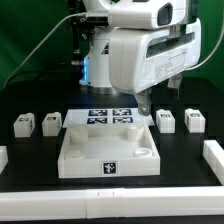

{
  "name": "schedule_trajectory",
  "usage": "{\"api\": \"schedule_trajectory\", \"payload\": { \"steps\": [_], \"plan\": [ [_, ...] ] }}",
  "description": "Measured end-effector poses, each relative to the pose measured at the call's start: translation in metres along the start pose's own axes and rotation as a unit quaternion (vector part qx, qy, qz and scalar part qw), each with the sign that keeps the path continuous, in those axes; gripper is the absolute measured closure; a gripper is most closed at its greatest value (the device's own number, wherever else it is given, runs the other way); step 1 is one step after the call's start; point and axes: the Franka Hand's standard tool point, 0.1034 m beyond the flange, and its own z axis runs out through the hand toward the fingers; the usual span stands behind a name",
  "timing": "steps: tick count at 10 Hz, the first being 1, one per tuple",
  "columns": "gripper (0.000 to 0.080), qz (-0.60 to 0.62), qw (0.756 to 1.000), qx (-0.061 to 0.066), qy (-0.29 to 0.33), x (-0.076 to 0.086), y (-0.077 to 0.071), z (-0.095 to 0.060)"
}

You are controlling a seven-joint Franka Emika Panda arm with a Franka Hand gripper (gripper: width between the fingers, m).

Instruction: Assemble one leg

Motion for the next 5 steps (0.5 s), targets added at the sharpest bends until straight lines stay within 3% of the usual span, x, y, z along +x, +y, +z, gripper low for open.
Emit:
{"api": "schedule_trajectory", "payload": {
  "steps": [4,5],
  "plan": [
    [0.0150,-0.007,1.000,0.001,-0.001,-0.0007,-0.0010,0.0008],
    [0.0150,-0.014,1.000,0.006,-0.006,-0.0046,-0.0091,0.0053]
  ]
}}
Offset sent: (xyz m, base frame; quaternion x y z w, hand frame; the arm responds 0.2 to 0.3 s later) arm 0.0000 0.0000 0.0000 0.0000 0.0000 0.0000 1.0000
